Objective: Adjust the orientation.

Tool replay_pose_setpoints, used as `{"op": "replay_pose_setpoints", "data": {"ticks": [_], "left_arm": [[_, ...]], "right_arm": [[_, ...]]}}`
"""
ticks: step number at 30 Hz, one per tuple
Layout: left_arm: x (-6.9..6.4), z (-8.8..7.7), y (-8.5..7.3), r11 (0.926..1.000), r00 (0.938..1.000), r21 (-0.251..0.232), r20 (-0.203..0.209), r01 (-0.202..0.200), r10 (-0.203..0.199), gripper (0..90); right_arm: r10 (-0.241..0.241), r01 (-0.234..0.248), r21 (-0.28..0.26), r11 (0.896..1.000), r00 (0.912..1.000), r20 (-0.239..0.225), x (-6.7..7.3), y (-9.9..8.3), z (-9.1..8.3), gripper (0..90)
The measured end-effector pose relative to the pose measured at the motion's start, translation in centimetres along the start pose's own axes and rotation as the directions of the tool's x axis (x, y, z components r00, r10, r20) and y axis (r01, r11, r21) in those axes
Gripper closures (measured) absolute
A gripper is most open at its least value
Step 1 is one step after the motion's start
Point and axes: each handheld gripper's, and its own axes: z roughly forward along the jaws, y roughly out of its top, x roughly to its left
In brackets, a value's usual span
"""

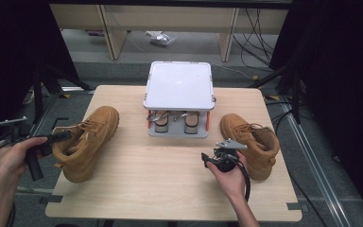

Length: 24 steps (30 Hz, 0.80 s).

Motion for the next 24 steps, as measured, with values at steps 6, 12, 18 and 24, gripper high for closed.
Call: {"op": "replay_pose_setpoints", "data": {"ticks": [6,12,18,24], "left_arm": [[-0.1,0.5,0.6,0.9998,1.0000,-0.017,0.008,0.003,-0.003,83.8],[-0.5,1.0,1.4,0.9992,0.9998,-0.039,0.019,0.004,-0.004,83.8],[-1.0,1.5,2.2,0.9988,0.9996,-0.048,0.027,0.007,-0.005,83.8],[-1.5,1.7,2.9,0.9980,0.9996,-0.061,0.027,0.015,-0.013,83.8]], "right_arm": [[-0.001,0.000,0.010,1.000,1.0000,0.010,0.1,0.0,0.0,44.7],[-0.002,0.002,0.010,1.000,0.9999,0.011,0.0,0.0,0.0,44.7],[-0.006,0.006,0.008,1.000,0.9999,0.012,0.0,-0.1,-0.1,44.7],[-0.010,0.010,0.010,1.000,0.9999,0.013,0.0,-0.1,-0.1,44.7]]}}
